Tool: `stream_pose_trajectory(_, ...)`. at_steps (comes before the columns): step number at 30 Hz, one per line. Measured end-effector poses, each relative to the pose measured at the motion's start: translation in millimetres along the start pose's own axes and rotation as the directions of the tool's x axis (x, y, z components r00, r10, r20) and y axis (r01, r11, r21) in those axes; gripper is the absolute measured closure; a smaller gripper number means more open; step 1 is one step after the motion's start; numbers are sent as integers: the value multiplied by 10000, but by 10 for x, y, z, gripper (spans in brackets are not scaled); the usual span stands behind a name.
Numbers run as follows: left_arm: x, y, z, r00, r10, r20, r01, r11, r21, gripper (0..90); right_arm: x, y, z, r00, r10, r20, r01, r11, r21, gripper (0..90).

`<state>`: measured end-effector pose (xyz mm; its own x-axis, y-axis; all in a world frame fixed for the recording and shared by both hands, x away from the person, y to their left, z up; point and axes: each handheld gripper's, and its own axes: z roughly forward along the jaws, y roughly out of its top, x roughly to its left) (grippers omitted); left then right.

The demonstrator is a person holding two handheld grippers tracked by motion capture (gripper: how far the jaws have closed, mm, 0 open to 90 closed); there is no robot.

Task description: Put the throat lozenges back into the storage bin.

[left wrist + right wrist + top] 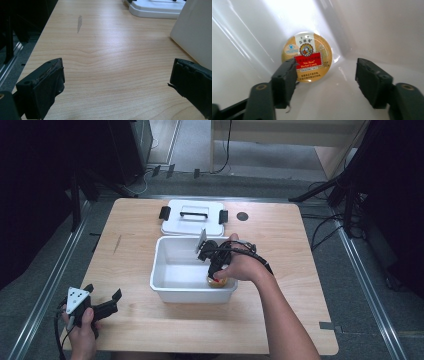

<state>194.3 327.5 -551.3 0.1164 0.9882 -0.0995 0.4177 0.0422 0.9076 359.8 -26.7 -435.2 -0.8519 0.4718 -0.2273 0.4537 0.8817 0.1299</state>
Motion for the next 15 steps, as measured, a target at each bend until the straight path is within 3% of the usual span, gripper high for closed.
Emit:
stream_pose_trajectory(6,-4,0,2,10000,24,-24,-24,10000,0,0,-60,-22,-243,9960,729,-522,-767,9942,-751,485)
stream_pose_trajectory(15,-5,1,3,10000,30,-48,-30,10000,0,0,-170,-157,-550,9895,1148,-875,-1262,9822,-1392,565)
